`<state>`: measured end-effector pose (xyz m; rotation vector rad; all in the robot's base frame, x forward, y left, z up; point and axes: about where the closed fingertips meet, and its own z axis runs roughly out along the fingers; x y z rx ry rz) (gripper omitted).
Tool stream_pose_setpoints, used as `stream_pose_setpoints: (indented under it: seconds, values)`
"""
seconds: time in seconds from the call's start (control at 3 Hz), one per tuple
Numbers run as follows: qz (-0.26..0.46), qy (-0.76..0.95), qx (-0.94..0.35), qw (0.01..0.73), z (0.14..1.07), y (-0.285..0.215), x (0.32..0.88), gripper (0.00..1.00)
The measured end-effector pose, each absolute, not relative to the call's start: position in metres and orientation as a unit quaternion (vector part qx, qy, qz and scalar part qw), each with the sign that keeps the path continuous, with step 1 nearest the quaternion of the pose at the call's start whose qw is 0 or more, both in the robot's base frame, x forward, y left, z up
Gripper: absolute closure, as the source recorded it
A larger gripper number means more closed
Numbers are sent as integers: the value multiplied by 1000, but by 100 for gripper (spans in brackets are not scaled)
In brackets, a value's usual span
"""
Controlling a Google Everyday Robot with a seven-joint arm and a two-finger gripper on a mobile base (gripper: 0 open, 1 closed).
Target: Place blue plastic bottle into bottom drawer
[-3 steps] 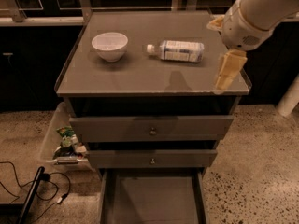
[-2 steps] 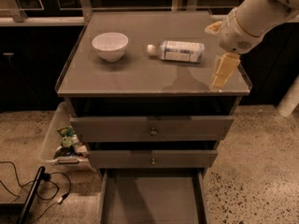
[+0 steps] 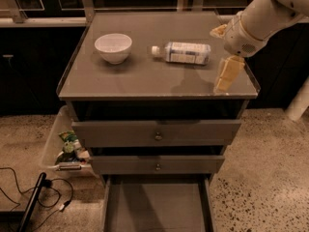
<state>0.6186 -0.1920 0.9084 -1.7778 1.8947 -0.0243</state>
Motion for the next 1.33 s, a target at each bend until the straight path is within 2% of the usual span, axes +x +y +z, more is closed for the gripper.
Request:
stream_pose_setpoints:
  seconds: [0.67, 1.33]
  values:
    - [42, 683, -652, 328, 901, -200, 683, 0]
    - [90, 674, -650, 341, 899, -197, 722, 0]
